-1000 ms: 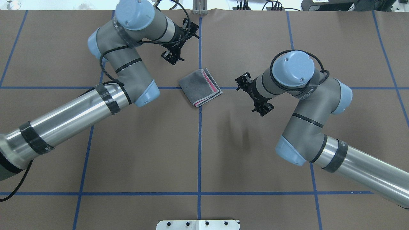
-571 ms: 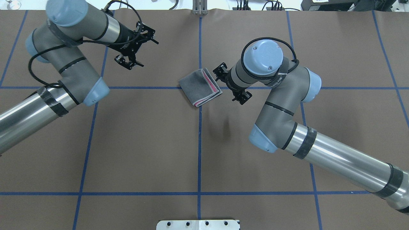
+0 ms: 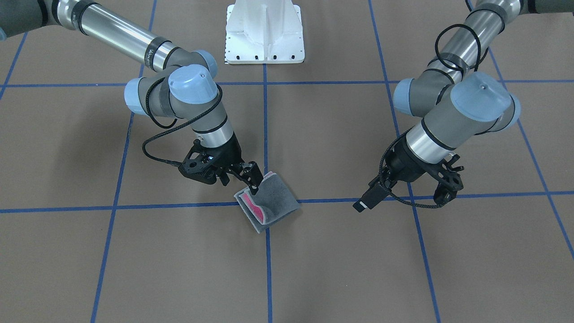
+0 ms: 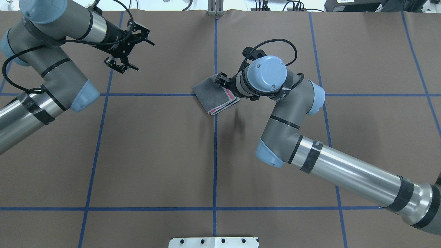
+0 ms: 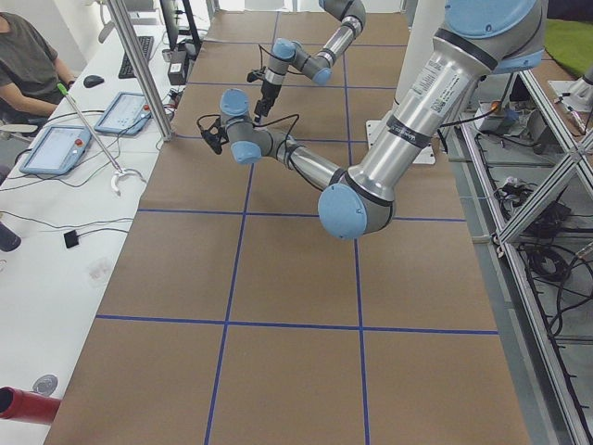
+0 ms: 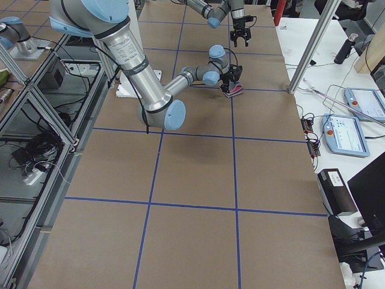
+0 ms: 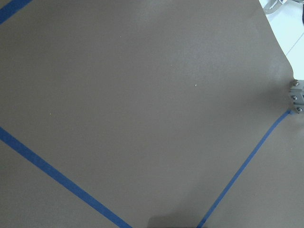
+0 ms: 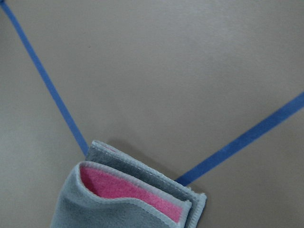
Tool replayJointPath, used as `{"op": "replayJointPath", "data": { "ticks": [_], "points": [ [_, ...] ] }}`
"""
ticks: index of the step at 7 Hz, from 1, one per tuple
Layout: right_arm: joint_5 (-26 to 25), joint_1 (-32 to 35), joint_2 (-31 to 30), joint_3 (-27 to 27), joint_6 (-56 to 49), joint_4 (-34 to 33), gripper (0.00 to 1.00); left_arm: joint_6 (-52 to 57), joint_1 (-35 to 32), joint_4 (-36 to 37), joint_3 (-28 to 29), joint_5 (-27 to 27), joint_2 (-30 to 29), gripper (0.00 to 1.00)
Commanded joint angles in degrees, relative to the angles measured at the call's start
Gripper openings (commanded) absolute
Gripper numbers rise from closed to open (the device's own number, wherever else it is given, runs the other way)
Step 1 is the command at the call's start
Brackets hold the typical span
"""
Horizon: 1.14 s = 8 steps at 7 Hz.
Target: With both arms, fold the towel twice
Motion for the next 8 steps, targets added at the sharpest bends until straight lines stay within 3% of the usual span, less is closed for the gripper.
{"op": "replayJointPath", "data": {
  "ticks": [1, 3, 4, 8],
  "points": [
    [-1.8, -0.1, 2.2, -2.6, -15.3, 2.6, 0.64, 0.0, -0.4, 0.0, 0.0, 0.0, 0.2, 0.99],
    [-4.5, -0.1, 3.8, -5.0, -26.5, 3.2, 0.60, 0.0, -0.5, 0.0, -0.2, 0.0, 0.6, 0.99],
    [-5.0, -0.1, 6.5, -8.4, -28.7, 3.7, 0.60, 0.0, -0.4, 0.0, -0.2, 0.0, 0.6, 0.99],
    [-5.1, -0.1, 8.4, -12.7, -31.9, 4.1, 0.54, 0.0, -0.3, 0.1, -0.2, 0.1, 0.6, 0.99]
  ]
}}
